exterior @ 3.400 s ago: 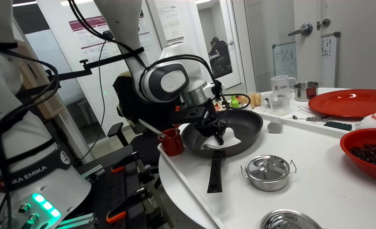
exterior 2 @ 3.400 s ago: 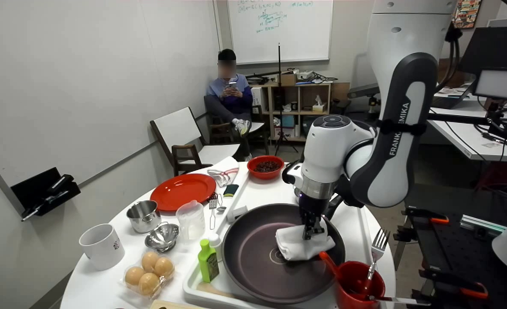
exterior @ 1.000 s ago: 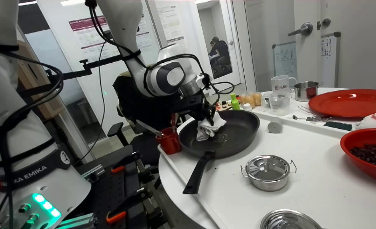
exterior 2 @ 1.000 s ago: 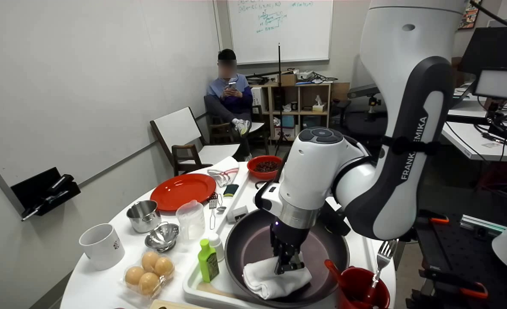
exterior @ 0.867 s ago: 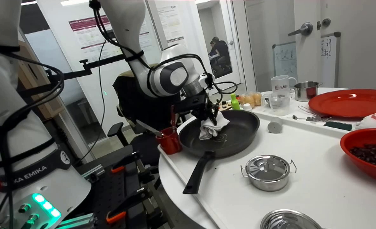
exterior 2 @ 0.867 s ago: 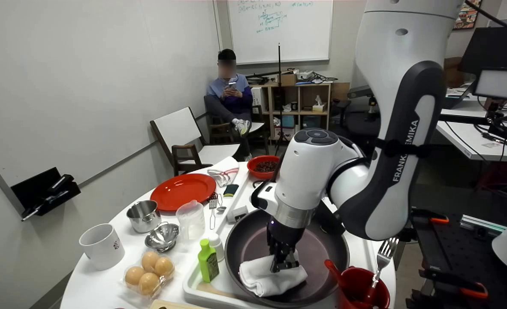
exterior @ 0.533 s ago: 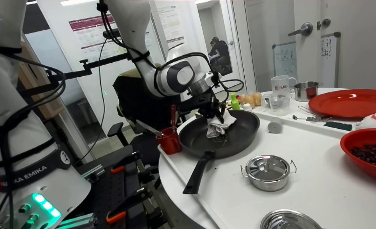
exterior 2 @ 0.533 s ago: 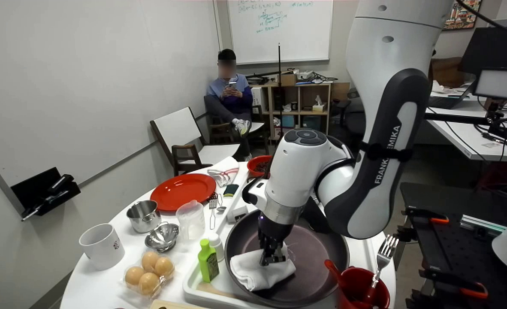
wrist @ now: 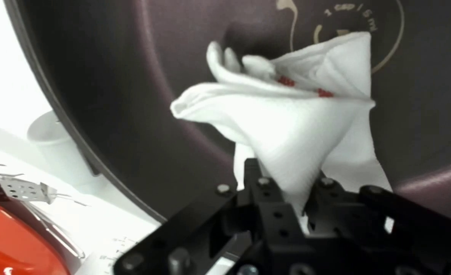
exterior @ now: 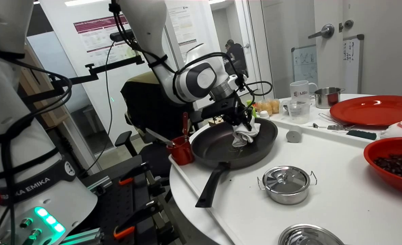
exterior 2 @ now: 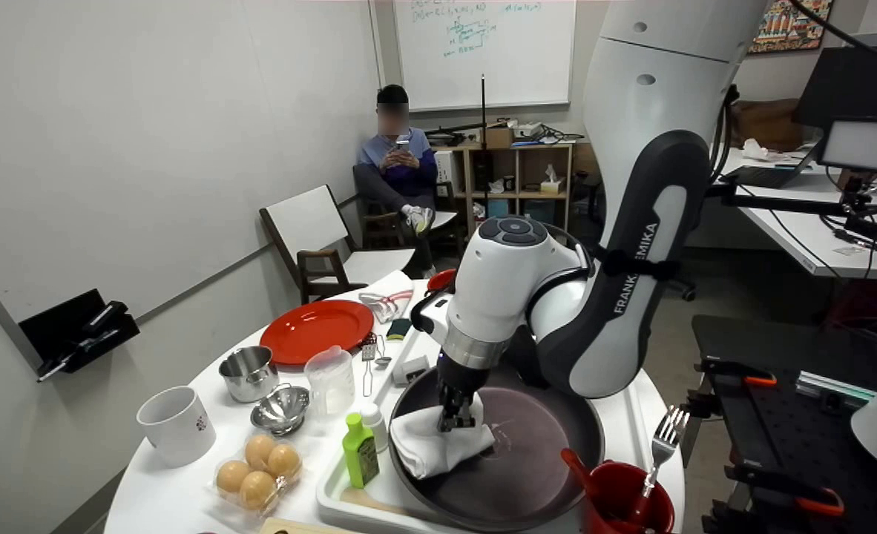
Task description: Wipe the pan with the white towel
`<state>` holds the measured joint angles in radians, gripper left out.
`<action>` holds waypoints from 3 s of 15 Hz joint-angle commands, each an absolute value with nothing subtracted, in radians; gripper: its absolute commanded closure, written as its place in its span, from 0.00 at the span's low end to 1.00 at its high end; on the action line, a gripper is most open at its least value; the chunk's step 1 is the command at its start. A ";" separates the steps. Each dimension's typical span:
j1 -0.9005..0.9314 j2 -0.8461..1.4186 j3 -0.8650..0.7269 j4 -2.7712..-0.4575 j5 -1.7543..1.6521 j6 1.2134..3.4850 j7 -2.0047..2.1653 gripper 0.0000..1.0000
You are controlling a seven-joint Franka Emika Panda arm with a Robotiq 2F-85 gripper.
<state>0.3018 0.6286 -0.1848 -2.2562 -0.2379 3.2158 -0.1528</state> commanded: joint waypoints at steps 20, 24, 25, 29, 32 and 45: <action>0.330 0.612 -0.351 -2.389 -0.137 3.329 -0.108 0.92; 0.332 0.572 -0.358 -2.463 -0.126 3.350 -0.131 0.92; 0.329 0.560 -0.353 -2.481 -0.128 3.349 -0.138 0.92; 0.306 0.501 -0.304 -2.554 -0.162 3.309 -0.187 0.91; 0.309 0.488 -0.265 -2.592 -0.167 3.302 -0.214 0.92; 0.375 0.528 -0.177 -2.567 -0.153 3.262 -0.235 0.92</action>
<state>0.3473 0.4970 -0.1755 -2.5966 -0.1615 3.2992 -0.2391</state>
